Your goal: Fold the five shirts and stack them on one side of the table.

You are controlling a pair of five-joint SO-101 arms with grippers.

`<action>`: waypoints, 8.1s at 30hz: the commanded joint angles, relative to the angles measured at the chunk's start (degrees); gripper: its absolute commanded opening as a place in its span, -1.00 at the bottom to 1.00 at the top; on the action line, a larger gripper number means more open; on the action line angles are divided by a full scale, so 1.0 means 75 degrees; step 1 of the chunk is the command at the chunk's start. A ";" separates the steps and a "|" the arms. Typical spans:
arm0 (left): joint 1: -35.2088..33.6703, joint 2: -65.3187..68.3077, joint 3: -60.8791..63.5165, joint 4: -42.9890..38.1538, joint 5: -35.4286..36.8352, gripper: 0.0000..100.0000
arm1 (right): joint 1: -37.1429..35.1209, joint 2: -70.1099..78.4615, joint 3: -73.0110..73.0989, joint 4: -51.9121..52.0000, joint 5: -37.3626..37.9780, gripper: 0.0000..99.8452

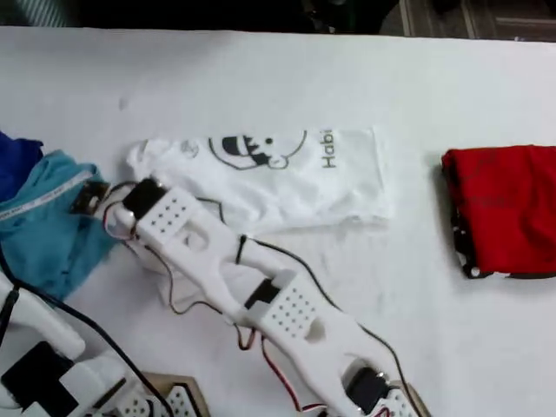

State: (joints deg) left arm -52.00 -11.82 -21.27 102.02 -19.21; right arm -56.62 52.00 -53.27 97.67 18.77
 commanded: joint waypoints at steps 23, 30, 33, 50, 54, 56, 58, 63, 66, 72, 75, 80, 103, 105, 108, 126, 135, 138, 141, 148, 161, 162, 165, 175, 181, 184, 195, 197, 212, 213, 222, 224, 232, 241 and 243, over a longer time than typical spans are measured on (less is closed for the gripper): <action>0.0088 -0.0252 -0.0035 0.0035 0.0070 -0.94 | 0.0111 0.0897 -0.1254 0.0053 0.0188 -0.96; 0.0088 -0.0252 -0.0035 0.0035 0.0070 -0.94 | 0.0393 0.0592 -0.1489 0.0100 0.0258 -0.96; 0.0088 -0.0252 -0.0035 0.0035 0.0070 -0.94 | 0.0393 0.0322 -0.1032 0.0100 0.0434 -0.95; 0.0568 -0.0252 -0.0035 0.0035 0.0070 -0.94 | 0.0404 -0.0111 -0.0539 0.0088 0.0469 -0.92; 0.0557 -0.0252 -0.0035 0.0035 0.0070 -0.94 | 0.0416 -0.0498 -0.0492 0.0100 0.0469 -0.92; 0.0557 -0.0252 -0.0035 0.0035 0.0070 -0.94 | 0.0416 -0.0651 -0.0492 0.0100 0.0469 -0.93; 0.0557 -0.0252 -0.0047 0.0035 0.0070 -0.94 | 0.0416 -0.0721 -0.0481 0.0111 0.0469 -0.93; 0.0557 -0.0252 -0.0047 0.0035 0.0070 -0.94 | 0.0381 -0.0709 0.0129 0.0111 0.0422 -0.81; 0.0557 -0.0252 -0.0047 0.0035 0.0070 -0.94 | 0.0381 -0.0744 0.0457 0.0111 0.0410 -0.70; 0.0568 -0.0252 -0.0047 0.0035 0.0070 -0.94 | 0.0381 -0.0990 0.0481 0.0100 0.0410 -0.77; 0.0568 -0.0252 -0.0047 0.0035 0.0070 -0.94 | 0.0381 -0.1166 0.0481 0.0100 0.0410 -0.82; 0.0568 -0.0252 -0.0047 0.0035 0.0070 -0.94 | 0.0393 -0.1401 0.0516 0.0100 0.0445 -0.82; 0.0568 -0.0264 -0.0047 0.0035 0.0070 -0.94 | 0.0299 -0.0897 0.0774 0.0088 0.0727 -0.95; 0.0568 -0.0264 -0.0047 0.0035 0.0070 -0.94 | 0.0299 -0.0990 0.0785 0.0088 0.0832 -0.97; 0.0568 -0.0264 -0.0047 0.0035 0.0070 -0.94 | 0.0322 -0.1049 0.0809 0.0111 0.0844 -0.96; 0.0545 -0.0264 -0.0117 0.0035 0.0070 -0.94 | 0.0404 -0.1940 0.1629 -0.0287 0.0316 -0.95; 0.0568 -0.0873 -0.0117 0.0023 0.0070 -0.94 | 0.0240 -0.0393 0.0914 -0.1166 -0.0188 -0.96; 0.0557 -0.1190 -0.0094 0.0012 0.0023 -0.94 | -0.0029 -0.0053 0.0774 -0.0369 -0.0188 -0.96; 0.0533 -0.1319 -0.0070 0.0012 0.0012 -0.94 | -0.0135 -0.0135 0.0832 0.0158 -0.0188 -0.96; 0.0533 -0.1319 -0.0082 0.0000 0.0012 -0.94 | -0.0158 -0.1647 0.2051 0.0158 -0.0129 -0.95; 0.0557 -0.1307 -0.0047 -0.0012 0.0012 -0.94 | 0.0580 -0.4050 0.2637 -0.0275 -0.0164 -0.49; 0.0557 -0.1307 -0.0047 -0.0012 0.0012 -0.94 | 0.0803 -0.4062 0.2532 -0.0568 -0.0188 -0.54; 0.0568 -0.1307 -0.0047 -0.0012 0.0059 -0.94 | 0.1412 -0.3839 0.2415 -0.1999 -0.0188 -0.80; 0.0533 -0.1307 -0.0035 0.0012 0.0070 -0.94 | 0.1061 -0.1448 0.2403 -0.6042 -0.0199 -0.96; 0.0533 -0.1342 -0.0035 0.0012 0.0047 -0.94 | 0.0733 -0.0651 0.2321 -0.5468 -0.0199 -0.96; 0.0533 -0.1354 -0.0035 0.0023 0.0047 -0.94 | 0.0756 -0.1049 0.1829 -0.4366 -0.0199 -0.96; 0.0533 -0.1354 -0.0035 0.0023 0.0047 -0.94 | 0.0850 -0.1940 0.0738 -0.0299 -0.0188 -0.96; 0.0533 -0.1354 -0.0035 0.0023 0.0035 -0.94 | 0.0862 -0.1893 0.0832 0.0147 -0.0141 -0.96; 0.0568 -0.1307 -0.0035 0.0023 0.0070 -0.94 | 0.0123 -0.3827 0.4958 -0.0346 0.0692 -0.35; 0.0568 -0.1307 -0.0035 0.0023 0.0070 -0.94 | -0.0041 -0.3827 0.5111 -0.0522 0.0692 -0.35; 0.0557 -0.1307 -0.0035 0.0023 0.0070 -0.94 | -0.0240 -0.3112 0.6295 -0.3030 0.0645 -0.36; 0.0557 -0.1307 -0.0035 0.0023 0.0070 -0.94 | -0.0217 -0.2819 0.6259 -0.3241 0.0633 -0.47; 0.0545 -0.1307 -0.0035 0.0023 0.0070 -0.94 | 0.0100 -0.2737 0.6013 -0.3136 0.0621 -0.96; 0.0568 -0.1295 -0.0035 0.0012 0.0070 -0.94 | 0.1014 -0.2643 0.3575 -0.2081 0.0692 -0.96; 0.0568 -0.1295 -0.0012 0.0012 0.0070 -0.94 | 0.1178 -0.2632 0.3059 -0.2092 0.0692 -0.96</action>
State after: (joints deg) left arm -48.22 -20.18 -21.27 102.02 -19.21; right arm -49.76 32.92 -23.38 81.49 23.43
